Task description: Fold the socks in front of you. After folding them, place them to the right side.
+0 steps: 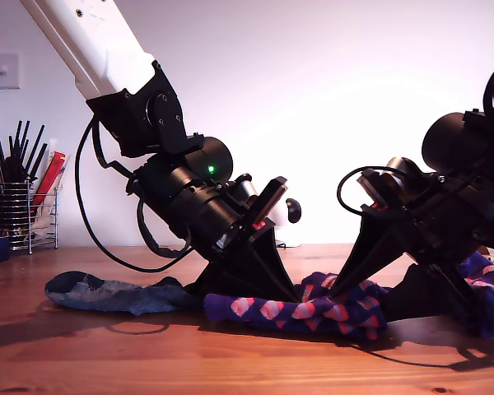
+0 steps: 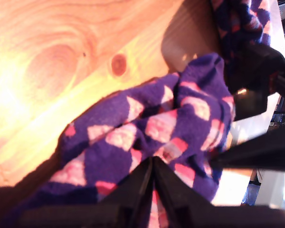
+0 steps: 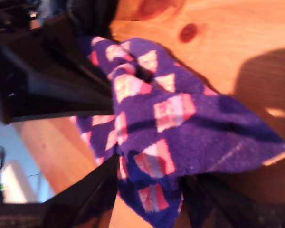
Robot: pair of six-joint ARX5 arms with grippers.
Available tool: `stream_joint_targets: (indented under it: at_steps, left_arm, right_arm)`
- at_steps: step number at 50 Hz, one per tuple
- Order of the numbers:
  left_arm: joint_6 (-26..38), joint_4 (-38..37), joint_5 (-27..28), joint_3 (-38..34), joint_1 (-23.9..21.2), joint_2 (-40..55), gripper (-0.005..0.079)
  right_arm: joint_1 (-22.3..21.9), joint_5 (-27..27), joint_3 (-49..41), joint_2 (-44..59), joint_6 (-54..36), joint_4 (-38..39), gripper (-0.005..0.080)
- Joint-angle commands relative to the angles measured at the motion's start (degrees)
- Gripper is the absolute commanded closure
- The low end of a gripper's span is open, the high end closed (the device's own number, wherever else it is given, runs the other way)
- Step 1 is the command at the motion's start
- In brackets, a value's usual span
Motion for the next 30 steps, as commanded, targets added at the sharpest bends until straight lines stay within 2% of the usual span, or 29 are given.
stream_joint_targets:
  at_steps: [1, 12, 30]
  left_arm:
    - [-0.2, 0.1, 0.2, -1.5, -0.5, 2.3, 0.0766]
    - [-0.4, 0.5, 0.2, -1.5, -0.5, 2.3, 0.0766]
    - [-0.1, 2.2, 2.1, -0.9, 0.5, 1.3, 0.0766]
  right_arm:
    - [0.6, 1.0, 0.3, 1.0, 0.1, 0.0, 0.0519]
    - [0.6, 2.0, 0.4, 1.0, 0.8, 0.3, 0.0771]
    - [0.9, 2.0, 3.4, -1.5, 1.7, -1.7, 0.0765]
